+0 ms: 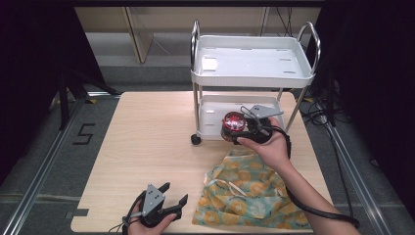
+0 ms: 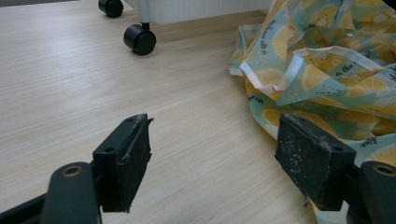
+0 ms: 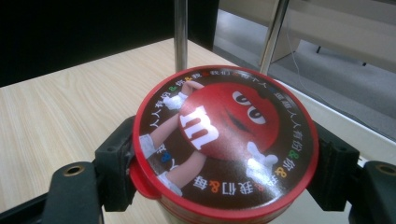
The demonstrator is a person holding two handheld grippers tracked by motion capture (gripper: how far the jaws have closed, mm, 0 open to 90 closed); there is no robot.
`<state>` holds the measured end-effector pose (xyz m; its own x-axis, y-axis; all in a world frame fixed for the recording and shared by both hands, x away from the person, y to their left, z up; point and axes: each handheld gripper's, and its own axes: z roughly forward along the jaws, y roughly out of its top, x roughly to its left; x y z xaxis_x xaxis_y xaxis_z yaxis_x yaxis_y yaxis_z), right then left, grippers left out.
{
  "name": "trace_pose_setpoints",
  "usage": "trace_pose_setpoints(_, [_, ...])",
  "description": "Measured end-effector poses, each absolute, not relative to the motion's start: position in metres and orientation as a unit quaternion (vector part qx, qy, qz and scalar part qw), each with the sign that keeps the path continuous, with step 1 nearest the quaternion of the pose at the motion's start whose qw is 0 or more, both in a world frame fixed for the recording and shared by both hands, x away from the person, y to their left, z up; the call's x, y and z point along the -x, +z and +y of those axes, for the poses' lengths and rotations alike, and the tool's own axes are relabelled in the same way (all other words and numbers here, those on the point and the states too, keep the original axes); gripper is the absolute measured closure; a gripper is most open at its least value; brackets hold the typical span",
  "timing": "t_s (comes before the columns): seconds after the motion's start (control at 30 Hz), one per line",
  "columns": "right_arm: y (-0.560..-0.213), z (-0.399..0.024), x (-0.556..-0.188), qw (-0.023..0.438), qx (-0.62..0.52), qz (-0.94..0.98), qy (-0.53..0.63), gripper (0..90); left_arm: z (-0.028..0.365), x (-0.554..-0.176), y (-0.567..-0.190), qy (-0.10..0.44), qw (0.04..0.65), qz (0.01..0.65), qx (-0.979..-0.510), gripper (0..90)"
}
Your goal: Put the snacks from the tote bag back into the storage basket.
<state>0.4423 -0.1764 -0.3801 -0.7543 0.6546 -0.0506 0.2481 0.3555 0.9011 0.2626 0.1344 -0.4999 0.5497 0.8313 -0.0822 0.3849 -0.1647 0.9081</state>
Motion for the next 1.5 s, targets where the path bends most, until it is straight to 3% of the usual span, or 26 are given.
trace_pose_setpoints(1.5, [-0.390, -0.162, -0.458, 0.211, -0.301, 0.792, 0.488, 26.7, 0.134, -0.263, -0.500, 0.226, 0.501, 0.412, -0.727, 25.9])
